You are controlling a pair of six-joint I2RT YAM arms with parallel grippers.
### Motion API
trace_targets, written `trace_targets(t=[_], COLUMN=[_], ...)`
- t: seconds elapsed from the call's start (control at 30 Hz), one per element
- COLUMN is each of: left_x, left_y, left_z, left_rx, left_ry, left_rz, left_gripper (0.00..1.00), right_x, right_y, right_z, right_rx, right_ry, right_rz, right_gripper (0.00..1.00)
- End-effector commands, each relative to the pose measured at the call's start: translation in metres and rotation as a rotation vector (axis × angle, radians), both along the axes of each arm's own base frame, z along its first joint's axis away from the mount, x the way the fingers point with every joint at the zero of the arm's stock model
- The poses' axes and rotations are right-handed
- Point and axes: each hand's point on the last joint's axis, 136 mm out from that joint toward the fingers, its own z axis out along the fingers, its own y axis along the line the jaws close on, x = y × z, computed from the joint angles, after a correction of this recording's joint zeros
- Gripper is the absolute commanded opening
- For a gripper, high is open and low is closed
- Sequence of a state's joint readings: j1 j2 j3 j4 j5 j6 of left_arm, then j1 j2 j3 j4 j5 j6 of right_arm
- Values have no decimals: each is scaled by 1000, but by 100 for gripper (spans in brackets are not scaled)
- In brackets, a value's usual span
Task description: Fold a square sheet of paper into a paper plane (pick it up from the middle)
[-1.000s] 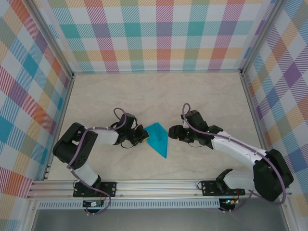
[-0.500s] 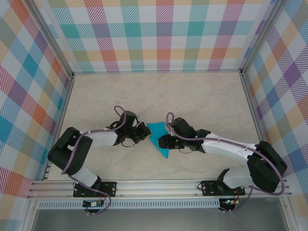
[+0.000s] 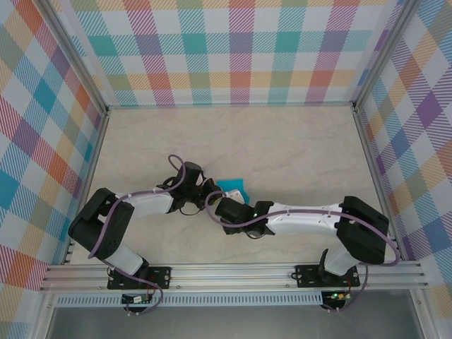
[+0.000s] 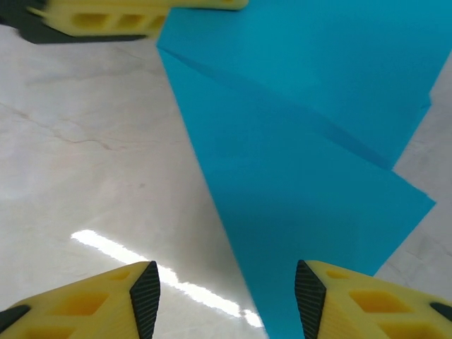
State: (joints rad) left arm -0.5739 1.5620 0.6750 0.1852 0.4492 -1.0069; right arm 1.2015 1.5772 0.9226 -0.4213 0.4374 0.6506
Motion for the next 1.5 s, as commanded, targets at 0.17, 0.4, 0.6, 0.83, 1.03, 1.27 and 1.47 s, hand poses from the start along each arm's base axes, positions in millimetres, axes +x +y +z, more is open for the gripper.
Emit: trace_targets(t=[0.17, 0.4, 0.6, 0.83, 1.03, 1.27, 1.47], left_x=[3, 3, 3, 4, 3, 3, 1], left_y=[-4, -5, -5, -4, -3, 7, 14], left_z=[13, 12, 12, 12, 13, 14, 10], left_rx=[-9, -6, -2, 3, 10, 89, 149], left_ry=[-17, -10, -7, -4, 3, -7, 8], left_rz=[2, 4, 3, 11, 18, 25, 12], left_gripper=[3, 3, 3, 4, 11, 44, 57], right_x=[15, 17, 16, 14, 13, 6, 3], right_y=[-16, -18, -18, -18, -19, -8, -7], right_z=[-1, -5, -5, -9, -8, -5, 0], right_rx=[-176, -201, -209, -217, -185, -12, 175], right_ry=[-146, -162, -163, -159, -166, -118, -54], right_rz=[-97, -115, -112, -111, -121, -28, 57], right_gripper=[51, 43, 38, 29, 22, 20, 21])
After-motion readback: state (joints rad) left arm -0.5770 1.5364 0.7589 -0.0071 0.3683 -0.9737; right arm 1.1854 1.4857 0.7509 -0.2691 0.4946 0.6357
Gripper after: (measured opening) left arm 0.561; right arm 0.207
